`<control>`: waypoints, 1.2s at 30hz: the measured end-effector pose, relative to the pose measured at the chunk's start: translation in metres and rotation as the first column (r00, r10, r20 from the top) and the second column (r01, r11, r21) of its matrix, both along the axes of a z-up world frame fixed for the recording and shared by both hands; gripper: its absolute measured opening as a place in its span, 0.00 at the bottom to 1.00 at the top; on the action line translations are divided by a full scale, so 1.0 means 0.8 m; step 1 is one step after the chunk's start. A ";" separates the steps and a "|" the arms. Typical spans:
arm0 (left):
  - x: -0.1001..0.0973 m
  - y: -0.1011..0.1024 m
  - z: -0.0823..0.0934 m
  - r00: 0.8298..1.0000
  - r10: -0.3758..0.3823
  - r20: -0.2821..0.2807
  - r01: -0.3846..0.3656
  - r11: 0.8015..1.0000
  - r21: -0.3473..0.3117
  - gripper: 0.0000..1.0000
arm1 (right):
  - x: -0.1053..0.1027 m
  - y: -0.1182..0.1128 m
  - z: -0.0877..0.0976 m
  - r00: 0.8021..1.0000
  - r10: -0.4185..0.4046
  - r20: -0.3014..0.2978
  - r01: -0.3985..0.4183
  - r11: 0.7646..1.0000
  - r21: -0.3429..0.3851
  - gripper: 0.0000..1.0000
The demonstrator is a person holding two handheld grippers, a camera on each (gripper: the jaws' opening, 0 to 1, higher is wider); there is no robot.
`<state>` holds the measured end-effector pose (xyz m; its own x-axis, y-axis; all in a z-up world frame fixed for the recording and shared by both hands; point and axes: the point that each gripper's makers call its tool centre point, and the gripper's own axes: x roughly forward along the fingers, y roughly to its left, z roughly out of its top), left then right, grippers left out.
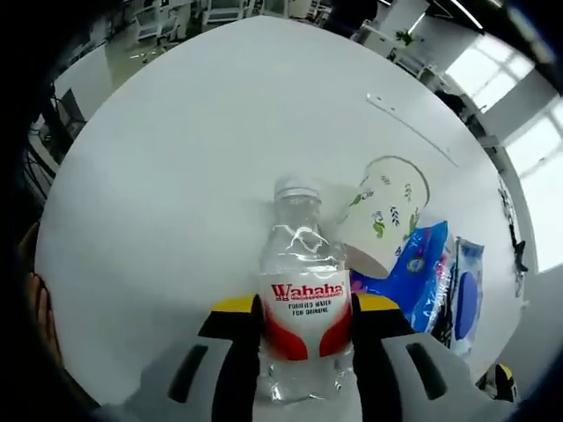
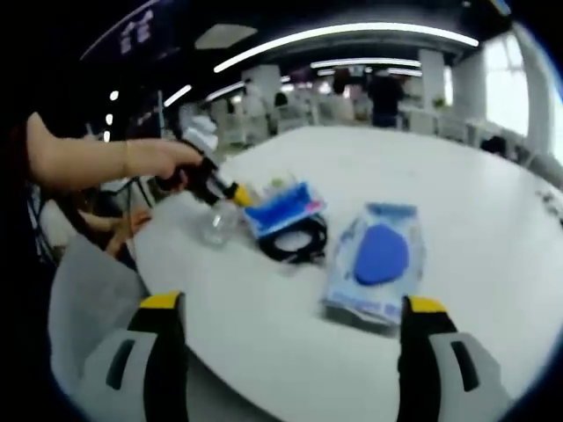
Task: Arrange the tabletop items into an orderly group along one side of the table until the central work area is clear of visible clutter.
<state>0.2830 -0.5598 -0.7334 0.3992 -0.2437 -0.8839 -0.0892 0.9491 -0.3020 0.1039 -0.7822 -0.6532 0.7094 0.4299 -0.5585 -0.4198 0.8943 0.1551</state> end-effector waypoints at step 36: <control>-0.019 0.025 0.073 0.956 0.004 0.295 -0.004 1.000 0.000 0.36 | -0.002 0.005 0.032 0.998 0.054 -0.017 -0.055 0.995 -0.077 1.00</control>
<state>0.2676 -0.5394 -0.6746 0.6431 -0.2411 -0.7269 0.0001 0.9492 -0.3148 0.1023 -0.7780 -0.6273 0.6773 0.4231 -0.6019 -0.4668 0.8795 0.0930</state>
